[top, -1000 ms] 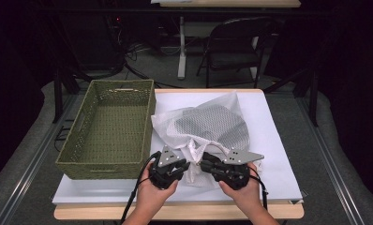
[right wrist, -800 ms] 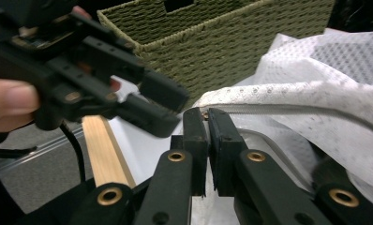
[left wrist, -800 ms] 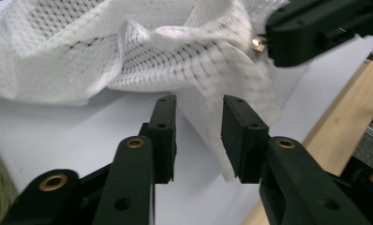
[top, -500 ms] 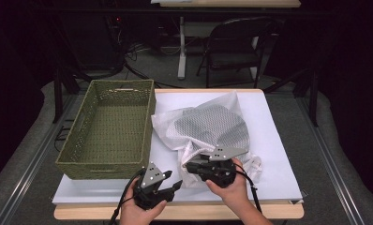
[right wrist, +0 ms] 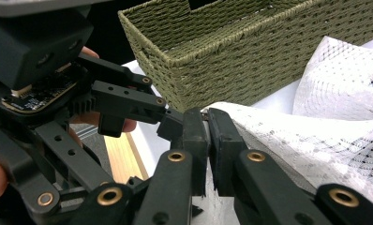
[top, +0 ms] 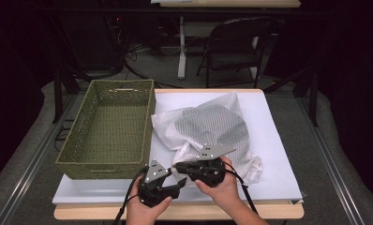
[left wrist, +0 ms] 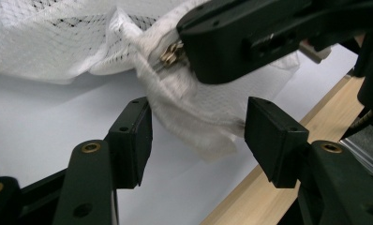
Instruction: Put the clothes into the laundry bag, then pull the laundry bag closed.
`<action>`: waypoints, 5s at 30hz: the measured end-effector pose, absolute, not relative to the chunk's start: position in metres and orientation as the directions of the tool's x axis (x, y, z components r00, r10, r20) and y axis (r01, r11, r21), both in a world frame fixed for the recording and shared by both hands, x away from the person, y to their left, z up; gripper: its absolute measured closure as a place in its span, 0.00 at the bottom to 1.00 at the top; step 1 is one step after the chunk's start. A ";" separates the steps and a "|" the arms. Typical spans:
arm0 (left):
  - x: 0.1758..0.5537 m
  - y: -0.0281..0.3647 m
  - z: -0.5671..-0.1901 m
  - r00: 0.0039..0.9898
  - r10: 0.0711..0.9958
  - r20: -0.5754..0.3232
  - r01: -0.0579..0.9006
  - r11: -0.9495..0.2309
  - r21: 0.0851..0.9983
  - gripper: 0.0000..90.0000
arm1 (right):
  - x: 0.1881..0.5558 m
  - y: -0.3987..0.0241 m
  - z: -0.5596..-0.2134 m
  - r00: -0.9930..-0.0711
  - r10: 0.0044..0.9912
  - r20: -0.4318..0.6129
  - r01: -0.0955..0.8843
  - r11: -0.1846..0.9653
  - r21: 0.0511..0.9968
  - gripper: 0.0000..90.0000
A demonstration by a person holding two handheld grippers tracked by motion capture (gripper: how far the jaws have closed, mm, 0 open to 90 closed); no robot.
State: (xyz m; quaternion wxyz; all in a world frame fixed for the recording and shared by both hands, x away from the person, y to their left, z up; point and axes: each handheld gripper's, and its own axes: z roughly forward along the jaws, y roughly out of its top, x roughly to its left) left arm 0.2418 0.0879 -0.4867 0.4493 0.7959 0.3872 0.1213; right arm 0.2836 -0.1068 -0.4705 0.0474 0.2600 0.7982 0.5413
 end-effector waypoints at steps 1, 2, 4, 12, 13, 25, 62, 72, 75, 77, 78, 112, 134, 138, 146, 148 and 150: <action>0.242 0.087 -0.486 0.670 0.728 -0.145 0.503 -0.301 0.810 0.47 | 0.284 -0.106 -0.471 -0.860 0.466 0.206 0.363 0.276 0.890 0.96; 0.242 0.087 -0.486 0.670 0.728 -0.143 0.502 -0.304 0.810 0.47 | 0.283 -0.106 -0.471 -0.860 0.467 0.206 0.363 0.276 0.890 0.96; 0.242 0.086 -0.486 0.669 0.728 -0.150 0.507 -0.298 0.809 0.47 | 0.283 -0.106 -0.472 -0.860 0.467 0.206 0.363 0.275 0.890 0.96; 0.244 0.098 -0.488 0.660 0.735 -0.157 0.514 -0.289 0.808 0.63 | 0.283 -0.109 -0.475 -0.859 0.465 0.216 0.367 0.265 0.892 0.96; 0.244 0.099 -0.488 0.660 0.733 -0.162 0.510 -0.280 0.813 0.64 | 0.283 -0.109 -0.476 -0.857 0.466 0.220 0.373 0.266 0.889 0.96; 0.244 0.105 -0.490 0.654 0.744 -0.137 0.501 -0.290 0.816 0.96 | 0.284 -0.110 -0.487 -0.848 0.460 0.264 0.410 0.252 0.876 0.96; 0.244 0.148 -0.508 0.590 0.789 -0.169 0.582 -0.272 0.766 0.98 | 0.256 -0.303 -0.512 -0.544 0.807 0.230 0.572 0.156 0.805 0.96; 0.245 0.151 -0.513 0.597 0.790 -0.139 0.590 -0.314 0.744 0.98 | 0.237 -0.342 -0.527 -0.466 0.857 0.220 0.630 0.147 0.763 0.96; 0.246 0.152 -0.516 0.586 0.801 -0.118 0.590 -0.322 0.741 0.98 | 0.235 -0.340 -0.529 -0.469 0.857 0.215 0.636 0.159 0.755 0.96; 0.245 0.154 -0.516 0.573 0.811 -0.117 0.595 -0.313 0.741 0.98 | 0.236 -0.338 -0.528 -0.466 0.855 0.227 0.635 0.145 0.758 0.96; 0.245 0.155 -0.515 0.560 0.820 -0.115 0.600 -0.306 0.739 0.96 | 0.237 -0.336 -0.527 -0.468 0.854 0.226 0.626 0.140 0.767 0.96; 0.236 0.163 -0.516 0.556 0.819 -0.140 0.601 -0.280 0.748 0.73 | 0.239 -0.322 -0.540 -0.505 0.830 0.236 0.635 0.173 0.753 0.95; 0.236 0.165 -0.517 0.561 0.813 -0.154 0.603 -0.274 0.750 0.67 | 0.236 -0.323 -0.537 -0.500 0.838 0.217 0.614 0.166 0.772 0.81; 0.236 0.166 -0.518 0.555 0.818 -0.153 0.602 -0.268 0.752 0.66 | 0.236 -0.323 -0.536 -0.498 0.838 0.223 0.611 0.156 0.776 0.78; 0.233 0.167 -0.516 0.557 0.818 -0.145 0.602 -0.277 0.749 0.63 | 0.233 -0.322 -0.531 -0.503 0.838 0.211 0.579 0.146 0.802 0.69; 0.232 0.167 -0.516 0.554 0.820 -0.144 0.601 -0.274 0.750 0.63 | 0.232 -0.321 -0.529 -0.507 0.835 0.215 0.572 0.139 0.808 0.68; 0.231 0.169 -0.515 0.554 0.820 -0.142 0.601 -0.275 0.750 0.63 | 0.231 -0.320 -0.528 -0.513 0.834 0.204 0.565 0.149 0.811 0.67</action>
